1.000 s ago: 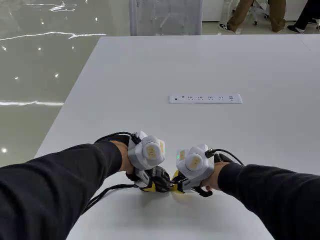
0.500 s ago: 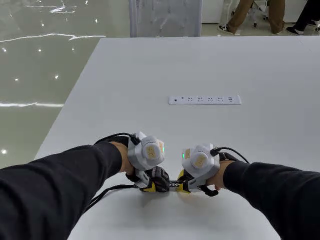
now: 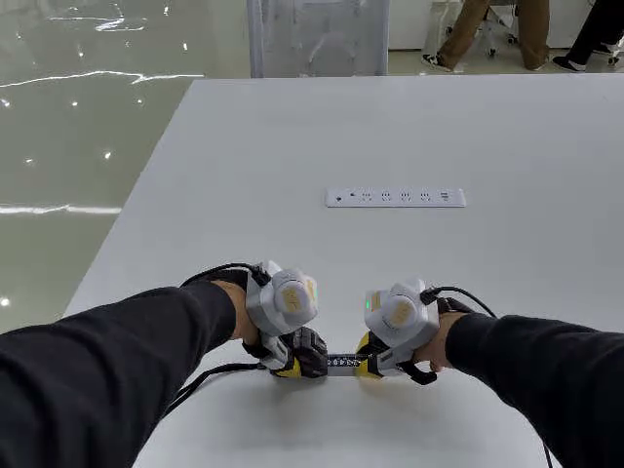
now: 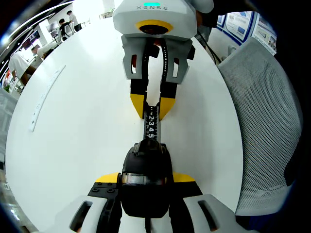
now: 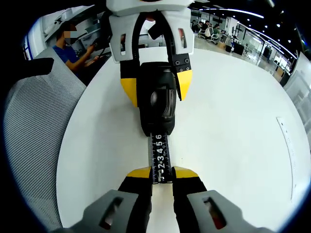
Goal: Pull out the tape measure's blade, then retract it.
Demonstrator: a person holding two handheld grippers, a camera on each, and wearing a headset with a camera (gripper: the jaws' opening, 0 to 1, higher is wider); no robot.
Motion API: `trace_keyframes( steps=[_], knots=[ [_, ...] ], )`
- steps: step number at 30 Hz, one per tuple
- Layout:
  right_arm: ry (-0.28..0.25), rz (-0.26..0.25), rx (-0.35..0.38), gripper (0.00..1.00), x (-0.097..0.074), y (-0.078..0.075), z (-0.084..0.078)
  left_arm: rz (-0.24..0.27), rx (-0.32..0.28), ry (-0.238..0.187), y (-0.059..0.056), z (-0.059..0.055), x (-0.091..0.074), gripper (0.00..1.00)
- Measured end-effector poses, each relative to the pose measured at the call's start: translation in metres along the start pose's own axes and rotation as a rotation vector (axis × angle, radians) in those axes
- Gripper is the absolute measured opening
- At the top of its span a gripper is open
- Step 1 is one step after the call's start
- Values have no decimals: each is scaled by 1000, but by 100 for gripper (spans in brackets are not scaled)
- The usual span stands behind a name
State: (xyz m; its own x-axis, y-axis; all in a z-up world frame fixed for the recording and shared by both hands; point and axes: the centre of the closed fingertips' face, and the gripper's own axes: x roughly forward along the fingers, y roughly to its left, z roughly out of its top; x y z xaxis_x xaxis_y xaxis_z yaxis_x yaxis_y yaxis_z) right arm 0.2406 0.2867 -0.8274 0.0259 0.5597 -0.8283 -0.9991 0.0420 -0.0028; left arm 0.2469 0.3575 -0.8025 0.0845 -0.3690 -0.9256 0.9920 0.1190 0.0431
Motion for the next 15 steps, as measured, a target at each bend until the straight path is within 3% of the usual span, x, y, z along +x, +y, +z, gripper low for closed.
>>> trace_keyframes(
  steps=[7, 15],
  knots=[
    [10, -5, 13, 11, -8, -2, -11, 6, 5, -22, 1, 0, 0, 33],
    [17, -9, 23, 11, -14, -3, -21, 11, 6, -16, 0, 1, 0, 33]
  ],
)
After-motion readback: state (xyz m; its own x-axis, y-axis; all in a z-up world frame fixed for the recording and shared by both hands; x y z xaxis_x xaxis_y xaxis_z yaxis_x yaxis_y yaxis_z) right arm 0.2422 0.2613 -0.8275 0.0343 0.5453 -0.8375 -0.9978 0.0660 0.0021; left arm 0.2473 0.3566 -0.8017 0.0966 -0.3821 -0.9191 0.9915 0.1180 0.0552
